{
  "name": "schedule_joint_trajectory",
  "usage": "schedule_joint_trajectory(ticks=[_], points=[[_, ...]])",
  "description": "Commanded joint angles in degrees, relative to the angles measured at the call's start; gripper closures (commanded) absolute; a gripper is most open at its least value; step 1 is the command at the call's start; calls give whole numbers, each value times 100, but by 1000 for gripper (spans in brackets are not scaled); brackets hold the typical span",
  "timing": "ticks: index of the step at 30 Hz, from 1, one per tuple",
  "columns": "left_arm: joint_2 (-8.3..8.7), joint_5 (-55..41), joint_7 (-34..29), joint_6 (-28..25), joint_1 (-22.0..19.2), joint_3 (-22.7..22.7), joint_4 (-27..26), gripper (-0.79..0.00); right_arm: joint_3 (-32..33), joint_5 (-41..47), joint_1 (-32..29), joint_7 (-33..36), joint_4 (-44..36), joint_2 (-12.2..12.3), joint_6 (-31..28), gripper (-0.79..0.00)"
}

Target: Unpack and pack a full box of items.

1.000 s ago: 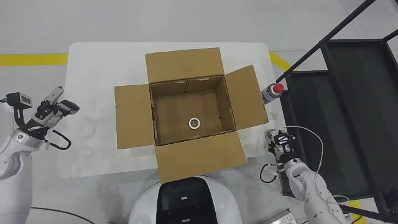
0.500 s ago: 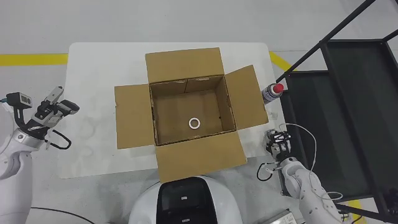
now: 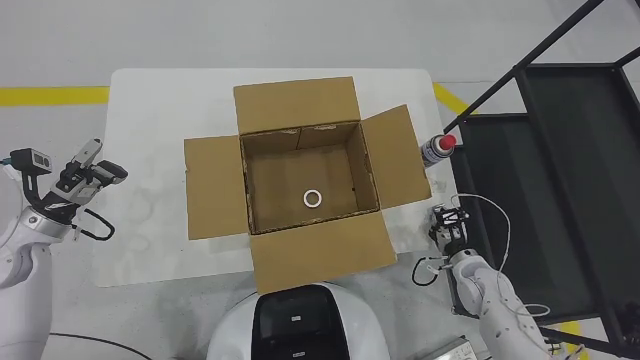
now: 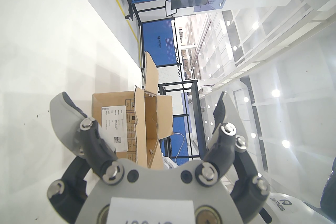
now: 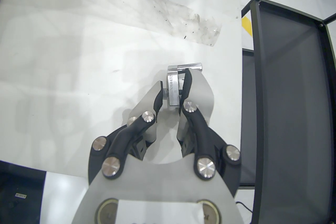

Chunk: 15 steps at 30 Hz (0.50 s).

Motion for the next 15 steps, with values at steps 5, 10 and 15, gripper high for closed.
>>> schedule_joint_trajectory(ticks=[5, 10, 15], points=[[0, 0, 0, 0, 0, 0, 0, -785, 284, 247, -320, -237, -555, 51, -325, 0], [0, 0, 0, 0, 0, 0, 0, -785, 515, 484, -713, -381, -1278, 79, -558, 0], [0, 0, 0, 0, 0, 0, 0, -785, 785, 546, -1191, -565, -2270, 103, -606, 0]])
